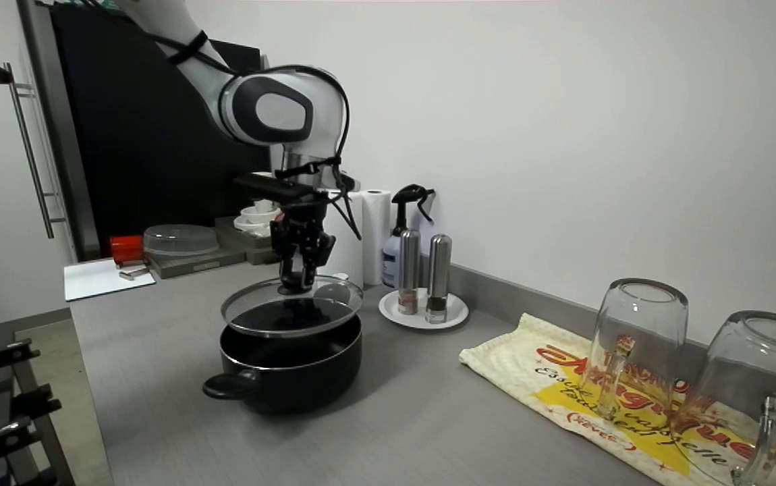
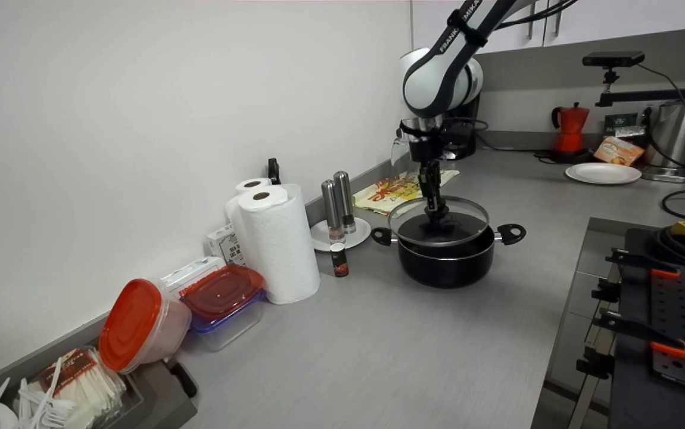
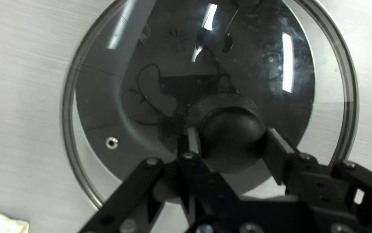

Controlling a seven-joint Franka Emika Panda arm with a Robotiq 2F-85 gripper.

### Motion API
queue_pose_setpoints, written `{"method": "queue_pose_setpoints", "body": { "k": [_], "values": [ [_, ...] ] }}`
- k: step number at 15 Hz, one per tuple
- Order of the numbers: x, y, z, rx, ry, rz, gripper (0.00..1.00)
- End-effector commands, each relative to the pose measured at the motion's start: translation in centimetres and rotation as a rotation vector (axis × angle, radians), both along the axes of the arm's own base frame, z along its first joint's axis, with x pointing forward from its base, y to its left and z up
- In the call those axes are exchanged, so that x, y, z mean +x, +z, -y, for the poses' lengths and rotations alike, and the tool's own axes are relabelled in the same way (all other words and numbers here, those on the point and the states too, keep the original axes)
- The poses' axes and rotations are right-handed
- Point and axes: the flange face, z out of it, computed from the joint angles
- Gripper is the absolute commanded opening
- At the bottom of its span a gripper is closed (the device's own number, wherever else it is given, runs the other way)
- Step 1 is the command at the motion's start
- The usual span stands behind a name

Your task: Take lid off the pot and put it on the counter

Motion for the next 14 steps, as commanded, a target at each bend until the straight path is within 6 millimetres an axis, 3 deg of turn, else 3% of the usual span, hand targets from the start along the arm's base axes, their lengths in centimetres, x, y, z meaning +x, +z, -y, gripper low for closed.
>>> {"method": "queue_pose_setpoints", "body": {
  "k": [1,3,6,11,14],
  "values": [
    [-0.2,6.0,-5.2,-0.077,0.077,0.041,0.25],
    [0.1,8.1,-9.0,-0.106,0.140,0.057,0.25],
    [0.0,9.8,-16.6,-0.157,0.260,0.078,0.25],
    [-1.4,8.9,-29.1,-0.201,0.429,0.131,0.25],
    [-1.5,7.9,-34.4,-0.163,0.484,0.185,0.25]
  ]
}}
